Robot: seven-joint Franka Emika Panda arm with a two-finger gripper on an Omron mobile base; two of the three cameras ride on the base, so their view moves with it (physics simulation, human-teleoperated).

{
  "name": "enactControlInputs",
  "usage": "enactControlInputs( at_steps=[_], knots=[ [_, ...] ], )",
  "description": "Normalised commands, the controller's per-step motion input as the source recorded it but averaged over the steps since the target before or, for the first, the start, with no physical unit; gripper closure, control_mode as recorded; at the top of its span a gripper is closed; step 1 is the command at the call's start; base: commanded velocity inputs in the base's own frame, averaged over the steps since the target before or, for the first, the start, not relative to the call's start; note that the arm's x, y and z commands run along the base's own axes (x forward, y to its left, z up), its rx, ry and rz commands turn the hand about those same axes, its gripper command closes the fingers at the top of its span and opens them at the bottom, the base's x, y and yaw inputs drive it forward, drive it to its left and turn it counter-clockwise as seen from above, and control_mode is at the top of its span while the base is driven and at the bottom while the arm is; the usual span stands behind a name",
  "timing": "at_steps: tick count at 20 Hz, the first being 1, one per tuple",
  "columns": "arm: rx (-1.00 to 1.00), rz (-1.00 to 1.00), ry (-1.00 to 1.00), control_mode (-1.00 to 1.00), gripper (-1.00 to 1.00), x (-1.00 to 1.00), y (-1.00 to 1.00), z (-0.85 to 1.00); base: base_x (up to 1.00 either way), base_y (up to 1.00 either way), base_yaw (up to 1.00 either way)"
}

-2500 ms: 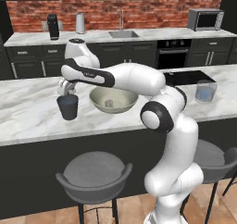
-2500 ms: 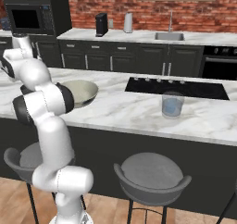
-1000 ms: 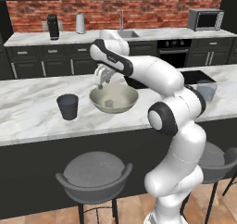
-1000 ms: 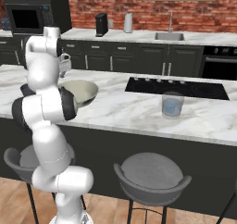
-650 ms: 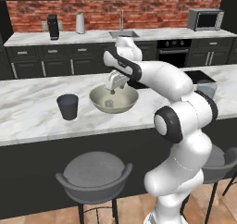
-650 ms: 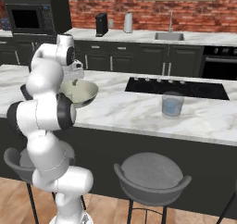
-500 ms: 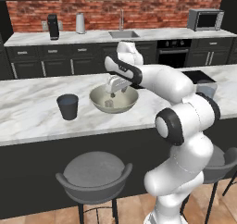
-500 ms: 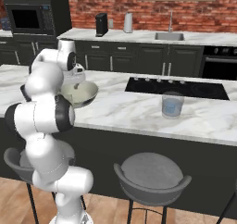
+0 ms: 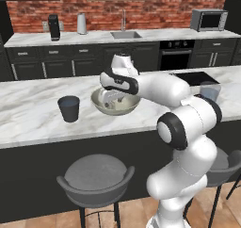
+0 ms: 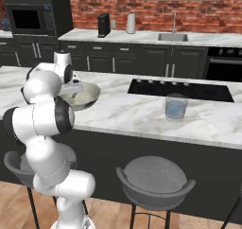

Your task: There are four ice cubes in the ice bowl. Place two ice cubes in each glass of water.

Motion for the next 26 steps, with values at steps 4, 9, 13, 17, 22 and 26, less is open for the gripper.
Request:
enactControlInputs(
  at_steps=[4, 9, 13, 17, 22, 26],
  knots=[
    [0.0, -0.01, 0.0, -1.0, -1.0, 0.33, 0.35, -0.16, 0.0, 0.0, 0.0],
    [0.0, -0.11, 0.0, -1.0, -1.0, 0.28, -0.11, -0.06, 0.0, 0.0, 0.0],
    [0.0, -0.17, 0.0, -1.0, -1.0, 0.13, -0.39, -0.09, 0.0, 0.0, 0.0],
    [0.0, -0.13, 0.0, -1.0, -1.0, 0.0, -0.11, -0.26, 0.0, 0.0, 0.0],
    [0.0, -0.06, 0.0, -1.0, -1.0, 0.0, 0.0, -0.29, 0.0, 0.0, 0.0],
    [0.0, -0.04, 0.0, -1.0, -1.0, 0.03, 0.0, -0.29, 0.0, 0.0, 0.0]
  ],
)
